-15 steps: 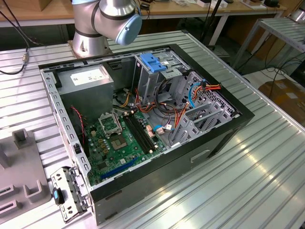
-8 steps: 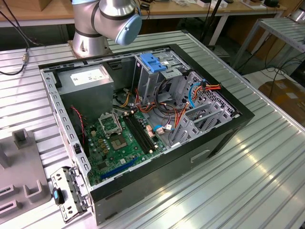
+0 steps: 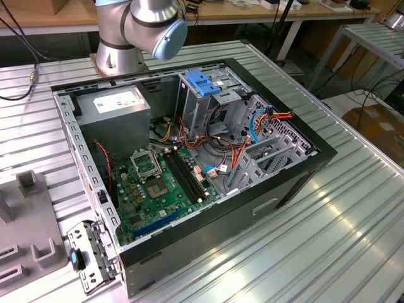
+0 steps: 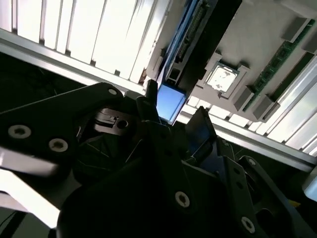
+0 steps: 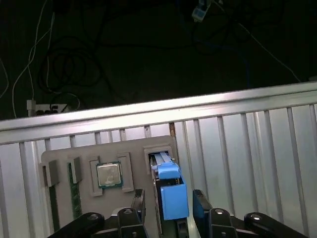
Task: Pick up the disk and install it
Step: 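Pick up the disk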
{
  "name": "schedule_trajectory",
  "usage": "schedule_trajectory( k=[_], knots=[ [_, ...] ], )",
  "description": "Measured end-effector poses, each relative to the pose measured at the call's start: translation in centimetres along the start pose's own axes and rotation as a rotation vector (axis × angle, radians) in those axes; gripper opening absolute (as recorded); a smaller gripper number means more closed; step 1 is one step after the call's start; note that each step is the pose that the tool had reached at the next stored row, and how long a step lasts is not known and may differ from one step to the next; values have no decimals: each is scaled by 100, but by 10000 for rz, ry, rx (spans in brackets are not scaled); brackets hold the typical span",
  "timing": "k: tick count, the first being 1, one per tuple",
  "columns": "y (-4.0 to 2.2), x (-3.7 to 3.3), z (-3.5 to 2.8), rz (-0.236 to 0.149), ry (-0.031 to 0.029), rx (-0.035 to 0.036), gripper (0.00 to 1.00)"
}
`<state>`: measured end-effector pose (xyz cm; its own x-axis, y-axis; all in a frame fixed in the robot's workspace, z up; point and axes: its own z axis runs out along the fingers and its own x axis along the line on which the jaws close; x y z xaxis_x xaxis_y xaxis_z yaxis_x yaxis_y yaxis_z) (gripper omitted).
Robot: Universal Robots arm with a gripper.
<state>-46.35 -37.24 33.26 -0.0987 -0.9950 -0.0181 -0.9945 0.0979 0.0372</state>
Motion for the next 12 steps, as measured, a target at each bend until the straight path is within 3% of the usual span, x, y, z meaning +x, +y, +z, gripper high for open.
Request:
schedule_trajectory(
  k=[4, 12],
  knots=[
    [5, 1, 56, -489, 18, -7, 51],
    [16, 13, 131, -1046, 34, 51, 51]
  ],
)
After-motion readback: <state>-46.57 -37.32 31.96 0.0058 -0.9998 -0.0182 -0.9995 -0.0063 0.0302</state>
